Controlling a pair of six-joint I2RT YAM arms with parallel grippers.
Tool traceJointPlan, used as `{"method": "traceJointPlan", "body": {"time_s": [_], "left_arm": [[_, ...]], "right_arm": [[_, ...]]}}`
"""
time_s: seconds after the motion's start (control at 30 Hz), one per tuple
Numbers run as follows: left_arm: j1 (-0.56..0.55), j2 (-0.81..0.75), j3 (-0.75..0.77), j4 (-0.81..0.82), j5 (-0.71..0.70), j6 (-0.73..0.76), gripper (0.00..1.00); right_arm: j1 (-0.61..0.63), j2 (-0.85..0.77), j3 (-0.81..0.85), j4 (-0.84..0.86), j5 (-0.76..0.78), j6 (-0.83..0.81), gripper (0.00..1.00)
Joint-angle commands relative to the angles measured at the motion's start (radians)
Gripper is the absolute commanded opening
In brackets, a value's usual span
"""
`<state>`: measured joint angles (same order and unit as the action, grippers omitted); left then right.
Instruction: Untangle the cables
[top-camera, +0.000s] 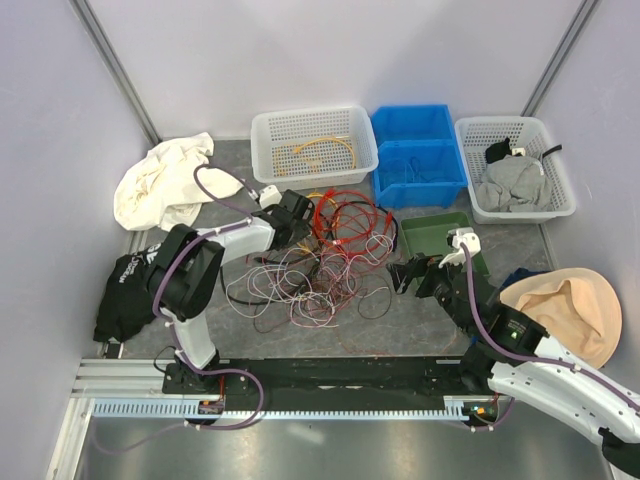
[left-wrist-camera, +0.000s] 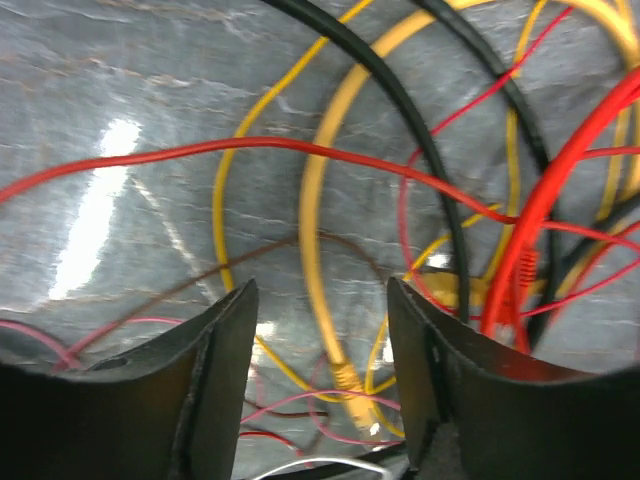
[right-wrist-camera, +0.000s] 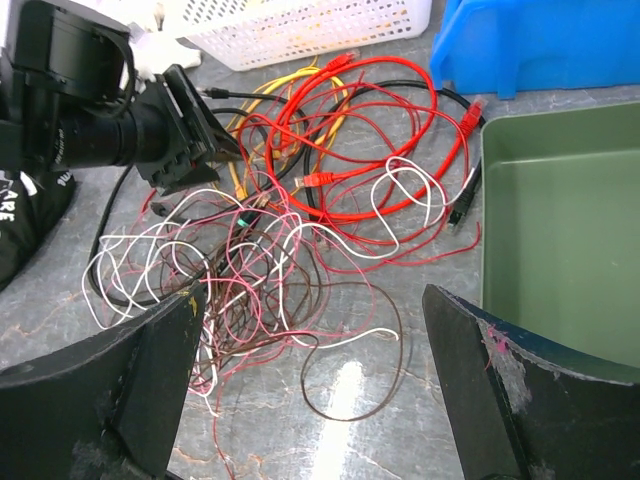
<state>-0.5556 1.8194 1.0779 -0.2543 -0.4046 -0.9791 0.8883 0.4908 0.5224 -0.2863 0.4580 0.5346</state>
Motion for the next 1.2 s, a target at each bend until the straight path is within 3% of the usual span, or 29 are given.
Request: {"method": "traceJointPlan", "body": {"time_s": [0.0, 0.07, 0.17, 0.2, 0.3, 0.5, 0.57, 0.6, 0.67, 0.8, 0.93, 1.17], "left_arm": [[0.016, 0.034, 0.002, -0.01, -0.019, -0.122, 0.58], [0.022, 0.034, -0.012, -0.01, -0.019, -0.133, 0.56], [0.031, 0.035, -0.022, -0.014, -0.017, -0.133, 0.44], [0.036, 0.037, -0.026, -0.017, -0.013, -0.133, 0.24], [0.043, 0.038, -0.032, -0.033, -0.003, -0.118, 0.04], [0.054, 0.015, -0.056, -0.077, -0.013, -0.087, 0.11], [0.056, 0.006, -0.062, -0.085, -0.016, -0.067, 0.08], [0.057, 0.0, -0.062, -0.089, -0.014, -0.061, 0.02], [0.059, -0.014, -0.062, -0.108, -0.014, -0.052, 0.02], [0.06, -0.121, -0.059, -0.12, -0.014, -0.006, 0.02], [0.06, -0.355, -0.003, -0.125, -0.051, 0.101, 0.02], [0.06, -0.572, 0.227, -0.129, -0.08, 0.269, 0.02]], "right_arm": [[0.003, -0.008, -0.002, -0.016, 0.022, 0.013, 0.98], [0.003, -0.008, -0.005, -0.016, 0.022, 0.015, 0.98], [0.003, -0.009, -0.009, -0.016, 0.025, 0.016, 0.98], [0.003, -0.009, -0.01, -0.016, 0.025, 0.018, 0.98], [0.003, -0.012, -0.012, -0.017, 0.024, 0.019, 0.98], [0.003, -0.024, -0.019, -0.016, 0.022, 0.028, 0.98], [0.003, -0.031, -0.028, -0.013, 0.024, 0.034, 0.98], [0.003, -0.034, -0.03, -0.013, 0.024, 0.038, 0.98], [0.003, -0.047, -0.041, -0.011, 0.021, 0.042, 0.98], [0.003, -0.08, -0.05, -0.014, 0.018, 0.045, 0.98], [0.003, -0.087, -0.036, -0.02, 0.019, 0.034, 0.98], [0.003, -0.08, -0.025, -0.017, 0.013, 0.031, 0.98]]}}
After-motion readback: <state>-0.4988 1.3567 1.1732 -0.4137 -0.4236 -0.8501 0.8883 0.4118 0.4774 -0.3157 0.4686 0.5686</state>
